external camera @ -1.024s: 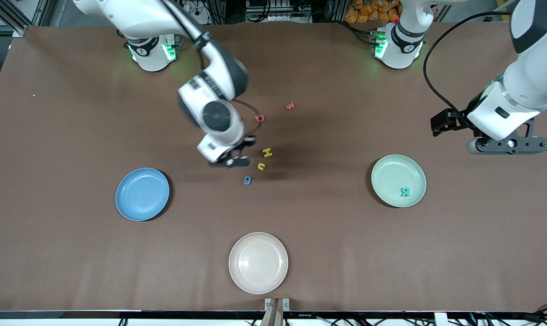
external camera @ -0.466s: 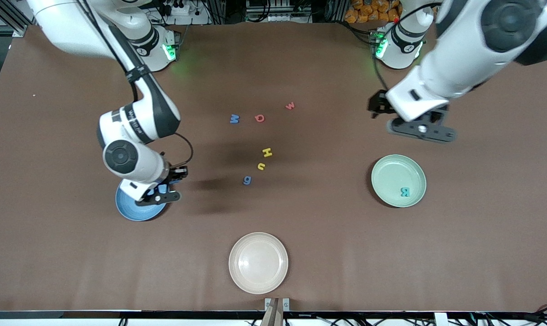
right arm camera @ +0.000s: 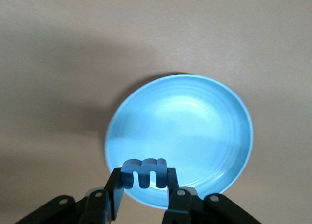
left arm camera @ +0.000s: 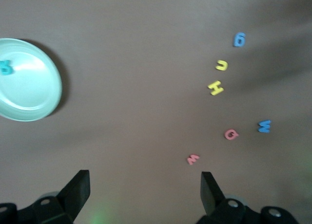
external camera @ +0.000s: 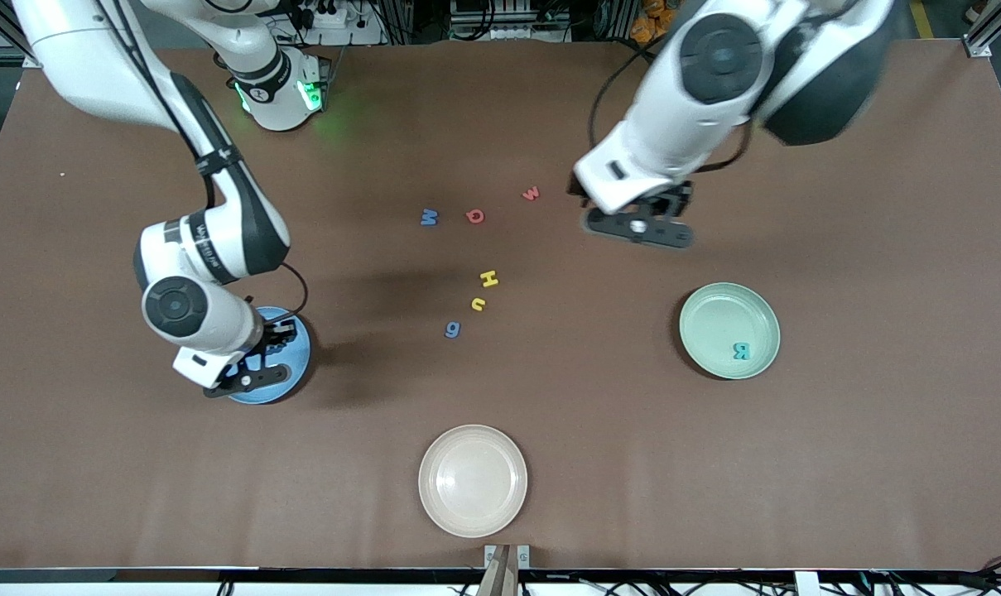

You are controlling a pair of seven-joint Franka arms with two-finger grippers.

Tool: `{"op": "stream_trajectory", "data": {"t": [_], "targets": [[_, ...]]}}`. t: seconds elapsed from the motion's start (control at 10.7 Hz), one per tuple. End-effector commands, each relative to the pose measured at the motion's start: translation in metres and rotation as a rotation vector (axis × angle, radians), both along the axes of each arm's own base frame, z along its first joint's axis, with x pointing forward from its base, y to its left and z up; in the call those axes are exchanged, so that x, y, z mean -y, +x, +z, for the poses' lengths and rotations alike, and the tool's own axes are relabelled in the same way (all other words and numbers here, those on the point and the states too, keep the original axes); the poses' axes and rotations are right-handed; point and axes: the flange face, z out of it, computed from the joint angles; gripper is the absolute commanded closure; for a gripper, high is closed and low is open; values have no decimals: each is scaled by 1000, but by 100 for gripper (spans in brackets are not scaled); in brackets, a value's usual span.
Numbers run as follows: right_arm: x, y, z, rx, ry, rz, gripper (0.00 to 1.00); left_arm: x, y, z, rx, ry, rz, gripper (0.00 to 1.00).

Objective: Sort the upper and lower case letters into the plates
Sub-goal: 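Carry the blue m to the blue plate while the left gripper reaches the letters, then release the blue m on the blue plate while the left gripper grasps the yellow H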

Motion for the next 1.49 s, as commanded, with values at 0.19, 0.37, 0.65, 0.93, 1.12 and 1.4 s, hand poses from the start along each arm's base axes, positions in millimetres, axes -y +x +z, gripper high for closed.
{"op": "stream_trajectory", "data": {"t": [0.19, 0.37, 0.65, 0.93, 1.12, 1.4], "targets": [[2, 2, -5, -3, 2, 32, 0, 78, -13, -77, 16, -46, -110, 0], [2, 2, -5, -4, 1, 30, 0, 113, -28, -112, 59, -52, -285, 0], [-4, 0, -6, -6, -2, 42, 0, 150, -46, -169, 117, -29, -505, 0], [5, 3, -4, 0, -2, 39, 0, 158, -51, -223, 160, -38, -690, 0], [8, 6, -8, 19, 10, 25, 0, 160, -64, -246, 187, -70, -707, 0], [15, 4, -25, -11, 17, 15, 0, 153, -80, -280, 193, -24, -806, 0]]}}
